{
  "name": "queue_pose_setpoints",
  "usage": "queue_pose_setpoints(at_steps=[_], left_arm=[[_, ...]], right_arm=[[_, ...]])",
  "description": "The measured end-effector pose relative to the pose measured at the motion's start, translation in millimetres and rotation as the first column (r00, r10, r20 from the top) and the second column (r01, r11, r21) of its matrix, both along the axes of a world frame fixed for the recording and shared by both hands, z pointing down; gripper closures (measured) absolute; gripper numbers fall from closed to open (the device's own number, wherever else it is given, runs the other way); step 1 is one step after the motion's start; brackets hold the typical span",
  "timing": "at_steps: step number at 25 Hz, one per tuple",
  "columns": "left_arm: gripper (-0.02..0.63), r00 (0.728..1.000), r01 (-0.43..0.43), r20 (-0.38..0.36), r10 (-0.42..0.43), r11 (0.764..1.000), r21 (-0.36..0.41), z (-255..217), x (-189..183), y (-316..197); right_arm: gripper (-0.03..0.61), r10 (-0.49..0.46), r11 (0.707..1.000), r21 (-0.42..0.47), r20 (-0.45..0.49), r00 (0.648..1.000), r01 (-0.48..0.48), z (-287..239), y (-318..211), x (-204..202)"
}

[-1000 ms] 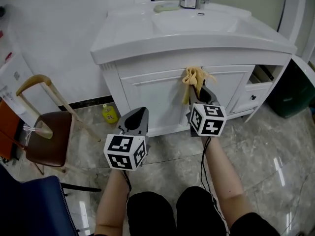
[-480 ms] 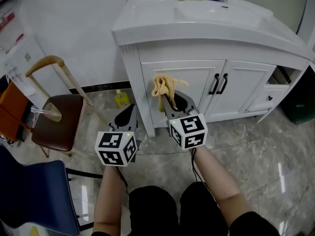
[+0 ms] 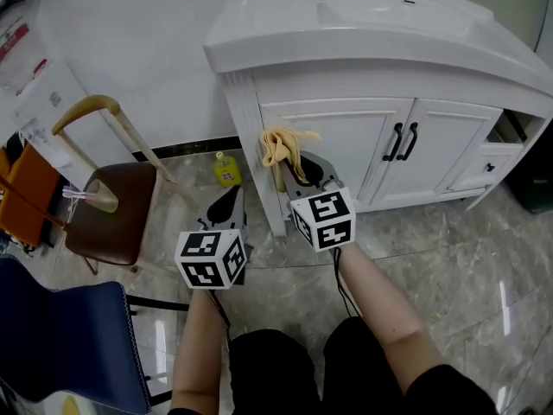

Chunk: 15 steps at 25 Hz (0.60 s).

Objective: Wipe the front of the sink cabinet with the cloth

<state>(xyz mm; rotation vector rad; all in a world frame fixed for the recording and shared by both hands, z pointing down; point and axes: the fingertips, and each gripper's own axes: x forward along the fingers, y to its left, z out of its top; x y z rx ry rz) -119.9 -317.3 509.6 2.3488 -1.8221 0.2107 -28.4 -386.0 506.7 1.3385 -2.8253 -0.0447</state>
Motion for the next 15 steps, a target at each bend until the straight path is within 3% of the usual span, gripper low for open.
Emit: queue_pose_setpoints(at_steps=[8,15], left_arm=[[0.600,0.995,-0.095,-0.010,0.095,0.995,0.010,-2,51,-18],[0.600,0.978,-0.210,-0.012,0.210,0.977,0.018,3,114,-32]], right_arm=[[0.500,0.113,0.993,-0.046,0.031,0.993,-0.112,12,-17,67],[0.500,0.236,0.971,-0.052,0.022,0.971,-0.235,18,-27,136]])
